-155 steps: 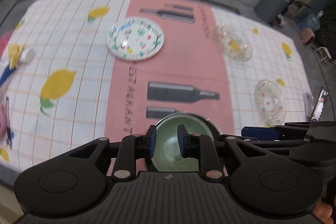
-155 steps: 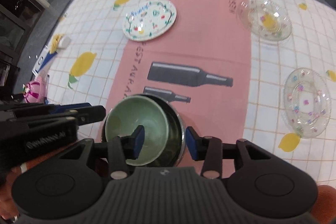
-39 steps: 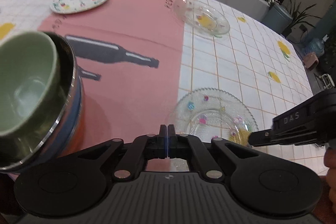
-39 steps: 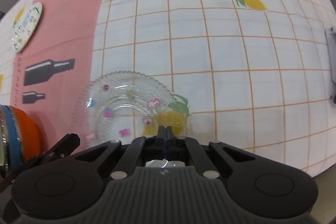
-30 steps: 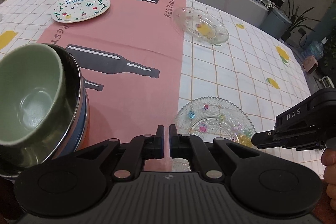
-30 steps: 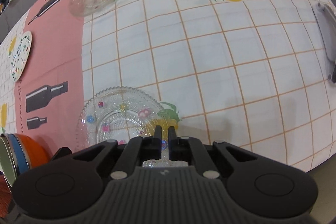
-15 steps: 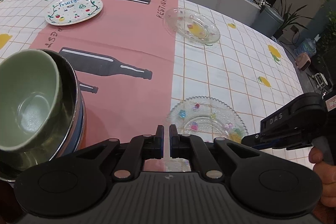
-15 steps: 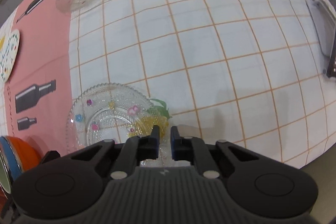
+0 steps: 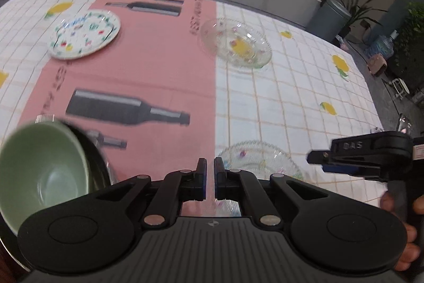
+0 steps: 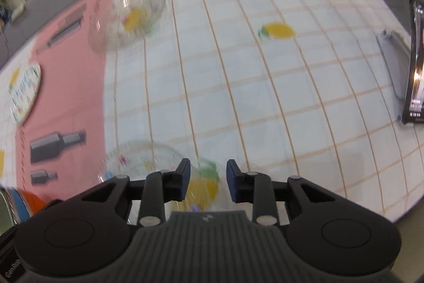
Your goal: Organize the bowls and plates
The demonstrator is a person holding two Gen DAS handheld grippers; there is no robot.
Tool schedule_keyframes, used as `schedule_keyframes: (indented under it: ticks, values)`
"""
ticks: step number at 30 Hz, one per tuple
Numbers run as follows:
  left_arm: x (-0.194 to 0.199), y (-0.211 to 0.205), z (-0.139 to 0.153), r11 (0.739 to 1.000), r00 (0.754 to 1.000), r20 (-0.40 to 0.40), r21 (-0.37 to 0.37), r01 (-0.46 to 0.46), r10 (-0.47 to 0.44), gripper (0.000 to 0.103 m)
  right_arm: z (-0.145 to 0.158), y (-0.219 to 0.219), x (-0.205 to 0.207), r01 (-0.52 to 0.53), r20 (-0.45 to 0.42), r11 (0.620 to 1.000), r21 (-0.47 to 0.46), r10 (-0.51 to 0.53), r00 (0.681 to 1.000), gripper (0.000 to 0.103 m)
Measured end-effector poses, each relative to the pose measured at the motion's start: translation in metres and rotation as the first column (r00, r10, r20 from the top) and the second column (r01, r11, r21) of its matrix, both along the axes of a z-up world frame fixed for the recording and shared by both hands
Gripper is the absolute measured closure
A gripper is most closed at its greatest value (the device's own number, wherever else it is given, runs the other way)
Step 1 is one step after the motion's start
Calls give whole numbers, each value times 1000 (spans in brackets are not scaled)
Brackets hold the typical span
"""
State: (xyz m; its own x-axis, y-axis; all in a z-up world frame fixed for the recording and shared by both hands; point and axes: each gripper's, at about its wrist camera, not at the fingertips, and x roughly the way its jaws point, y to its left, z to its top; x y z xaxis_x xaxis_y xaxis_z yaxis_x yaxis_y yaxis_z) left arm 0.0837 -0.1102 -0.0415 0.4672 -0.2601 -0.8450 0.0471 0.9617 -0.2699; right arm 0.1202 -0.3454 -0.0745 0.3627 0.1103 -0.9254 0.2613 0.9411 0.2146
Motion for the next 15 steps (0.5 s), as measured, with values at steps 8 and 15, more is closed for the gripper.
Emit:
schedule_keyframes:
  ticks: [8,15]
  values:
    - [41,0,18,999,999,-21,10,33,-33,95,-14,18,32,30,17,999,-29,-30,999,70]
    - [90,-10,22,996,997,-53,64,63,-59,87,7,26,71,52,39,998,-47,-50,998,60]
